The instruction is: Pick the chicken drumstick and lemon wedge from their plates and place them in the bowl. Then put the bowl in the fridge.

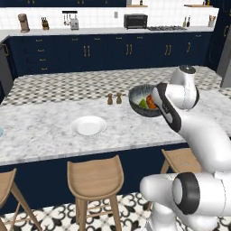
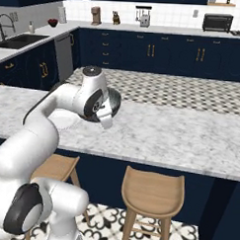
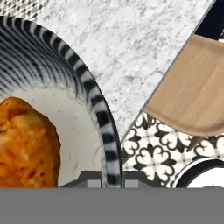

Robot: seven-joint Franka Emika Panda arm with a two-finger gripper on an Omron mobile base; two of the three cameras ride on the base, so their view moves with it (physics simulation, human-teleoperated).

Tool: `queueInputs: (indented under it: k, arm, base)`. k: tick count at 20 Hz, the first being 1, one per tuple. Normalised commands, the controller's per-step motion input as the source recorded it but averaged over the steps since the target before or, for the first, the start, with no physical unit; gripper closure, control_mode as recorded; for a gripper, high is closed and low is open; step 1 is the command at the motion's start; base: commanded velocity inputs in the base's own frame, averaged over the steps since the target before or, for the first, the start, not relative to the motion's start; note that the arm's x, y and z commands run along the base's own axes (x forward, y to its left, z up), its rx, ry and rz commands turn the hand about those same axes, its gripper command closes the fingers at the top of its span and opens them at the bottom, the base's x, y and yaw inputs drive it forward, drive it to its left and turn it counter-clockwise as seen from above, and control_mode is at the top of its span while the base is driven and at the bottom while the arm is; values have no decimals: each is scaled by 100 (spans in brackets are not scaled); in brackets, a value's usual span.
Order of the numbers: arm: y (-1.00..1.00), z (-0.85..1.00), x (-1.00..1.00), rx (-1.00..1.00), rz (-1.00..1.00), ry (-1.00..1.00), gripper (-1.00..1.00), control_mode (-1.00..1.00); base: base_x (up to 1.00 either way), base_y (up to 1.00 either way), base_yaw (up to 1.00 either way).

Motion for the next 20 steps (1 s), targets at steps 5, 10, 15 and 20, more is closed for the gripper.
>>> queueInputs:
  k: [5,10,15,20]
  arm:
    - [-1,60,-100,0,-11,-15,100,-100]
    - [-3,4,-100,0,-5,-28,100,-100]
    - [-7,2,-60,0,0,-14,100,100]
    - [0,0,0,0,0,0,100,100]
  base:
    - [0,0,0]
    - [0,0,0]
    - [-40,-22,0]
    - [-41,-100,-12]
